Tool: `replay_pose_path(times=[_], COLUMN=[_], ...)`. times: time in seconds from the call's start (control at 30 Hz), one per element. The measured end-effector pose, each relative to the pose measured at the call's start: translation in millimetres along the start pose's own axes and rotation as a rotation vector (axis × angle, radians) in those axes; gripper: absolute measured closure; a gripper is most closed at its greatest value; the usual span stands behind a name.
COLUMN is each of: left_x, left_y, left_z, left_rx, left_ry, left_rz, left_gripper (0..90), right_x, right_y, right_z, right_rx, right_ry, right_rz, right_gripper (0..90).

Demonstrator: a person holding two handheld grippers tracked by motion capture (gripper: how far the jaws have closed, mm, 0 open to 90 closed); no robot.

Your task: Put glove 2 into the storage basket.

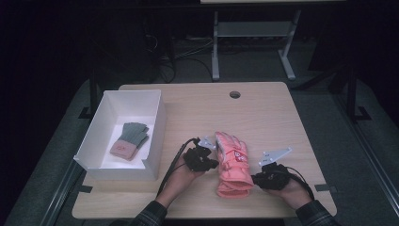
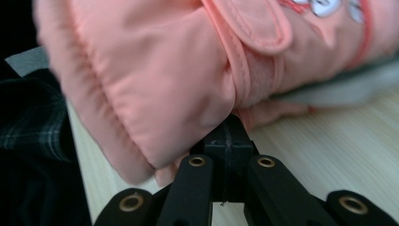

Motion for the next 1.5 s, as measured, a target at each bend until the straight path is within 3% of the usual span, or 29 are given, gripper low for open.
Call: replay_pose_path(times=[0.07,0.33,0.53,0.73,0.8,1.0,1.1,1.2,1.23,1.37,1.47,1.5], left_x=[-2.7,-4.0,-3.7,-6.6,-7.2,-18.4,-23.1,-27.3,-27.9,-32.7,-36.5,-38.1], left_y=[0.5,8.5,16.5,30.8,37.6,57.9,67.6,72.3,72.3,67.8,62.0,58.3], left_z=[2.8,14.1,22.2,24.6,24.7,22.8,22.8,20.9,20.0,11.8,9.5,8.8], left_rx=[-0.002,0.000,-0.014,-0.012,-0.018,-0.012,-0.006,0.029,0.036,0.076,0.080,0.079], left_ry=[0.027,0.041,0.066,0.084,0.085,0.110,0.108,0.115,0.114,0.093,0.083,0.088], left_rz=[-0.021,-0.031,-0.046,-0.065,-0.055,-0.116,-0.133,-0.137,-0.136,-0.121,-0.116,-0.113], left_gripper=[89.8,89.8,89.8,89.8,89.8,89.3,72.8,53.5,53.5,37.2,33.6,27.2], right_x=[-4.6,-24.2,-28.0,-26.8,-35.1,-49.0,-49.8,-47.1,-47.1,-45.0,-43.5,-43.0], right_y=[-4.9,-35.5,-40.1,-4.0,14.2,17.9,9.4,-4.3,-4.3,-16.4,-20.3,-24.0], right_z=[6.3,32.9,40.9,23.0,9.1,-8.0,-13.6,-15.4,-15.4,-13.9,-14.4,-14.4], right_rx=[-0.004,-0.029,-0.027,0.042,0.088,0.147,0.160,0.181,0.181,0.200,0.208,0.208], right_ry=[0.017,0.071,0.086,0.049,0.017,0.002,-0.002,0.011,0.011,0.017,0.027,0.022], right_rz=[-0.007,-0.001,0.021,-0.057,-0.130,-0.175,-0.156,-0.107,-0.107,-0.061,-0.044,-0.035], right_gripper=[90.0,90.0,90.0,90.0,90.0,90.0,90.0,90.0,90.0,90.0,90.0,90.0])
Point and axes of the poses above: each handheld gripper's, and its own axes: y roughly backward along the jaws, x roughly out of its underside, z roughly to its left, the point moved 9 cm from there along -y, roughly forward along the jaws, and after that the axes turned 5 degrees about y, right-handed, at the moved point
